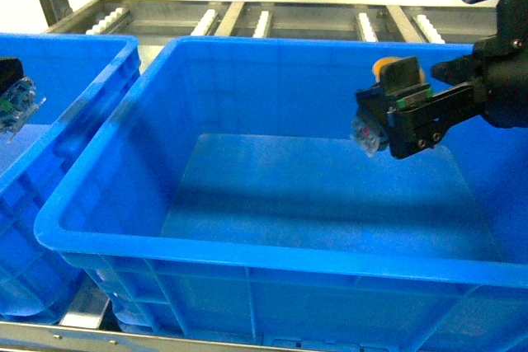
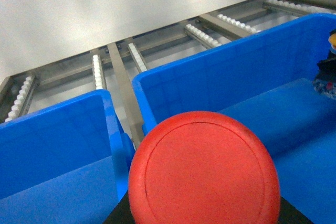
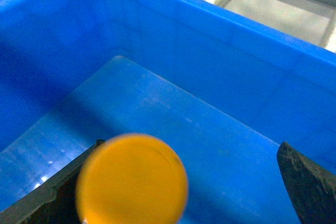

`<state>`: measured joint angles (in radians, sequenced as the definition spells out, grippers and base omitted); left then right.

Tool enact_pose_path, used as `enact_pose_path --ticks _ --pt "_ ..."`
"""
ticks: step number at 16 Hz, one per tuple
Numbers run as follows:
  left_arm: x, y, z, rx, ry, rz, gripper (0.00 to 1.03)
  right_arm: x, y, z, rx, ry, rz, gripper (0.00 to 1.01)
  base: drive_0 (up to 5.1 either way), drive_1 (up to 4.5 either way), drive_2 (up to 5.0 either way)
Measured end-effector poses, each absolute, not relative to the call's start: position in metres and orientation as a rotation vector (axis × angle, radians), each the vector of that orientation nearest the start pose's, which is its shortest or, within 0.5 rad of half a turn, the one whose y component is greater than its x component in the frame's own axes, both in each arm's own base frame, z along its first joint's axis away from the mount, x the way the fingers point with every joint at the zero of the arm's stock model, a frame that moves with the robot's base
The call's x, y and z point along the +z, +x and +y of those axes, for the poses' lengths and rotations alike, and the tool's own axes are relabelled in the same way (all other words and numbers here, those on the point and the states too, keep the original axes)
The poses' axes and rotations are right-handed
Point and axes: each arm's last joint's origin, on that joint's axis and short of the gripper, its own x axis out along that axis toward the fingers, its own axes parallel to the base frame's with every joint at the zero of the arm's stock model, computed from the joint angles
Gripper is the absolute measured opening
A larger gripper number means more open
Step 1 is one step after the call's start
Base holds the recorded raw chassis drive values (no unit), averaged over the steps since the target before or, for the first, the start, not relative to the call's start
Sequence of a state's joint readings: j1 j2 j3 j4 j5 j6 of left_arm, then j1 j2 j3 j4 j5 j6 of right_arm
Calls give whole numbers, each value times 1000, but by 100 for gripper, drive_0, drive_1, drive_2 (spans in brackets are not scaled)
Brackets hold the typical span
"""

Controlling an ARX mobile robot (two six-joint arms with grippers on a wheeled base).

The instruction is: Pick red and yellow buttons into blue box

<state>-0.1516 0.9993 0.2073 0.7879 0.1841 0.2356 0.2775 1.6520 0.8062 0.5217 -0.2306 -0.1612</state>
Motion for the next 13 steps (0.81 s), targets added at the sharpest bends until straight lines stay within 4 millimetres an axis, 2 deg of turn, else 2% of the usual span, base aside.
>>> enact_pose_path --ticks 2,9,10,12,13 --pt "193 185 -34 -334 233 -37 24 195 321 112 591 -173 271 98 0 0 0" --pt "192 186 -34 -340 233 -33 24 195 321 110 583 -177 270 98 0 0 0" --pt "194 192 -39 -365 234 -34 24 195 321 110 583 -177 270 98 0 0 0" --pt "210 221 -57 -441 237 -40 24 195 321 110 583 -177 271 98 0 0 0" --pt "213 228 -64 -458 241 -43 24 195 321 110 583 -177 271 98 0 0 0"
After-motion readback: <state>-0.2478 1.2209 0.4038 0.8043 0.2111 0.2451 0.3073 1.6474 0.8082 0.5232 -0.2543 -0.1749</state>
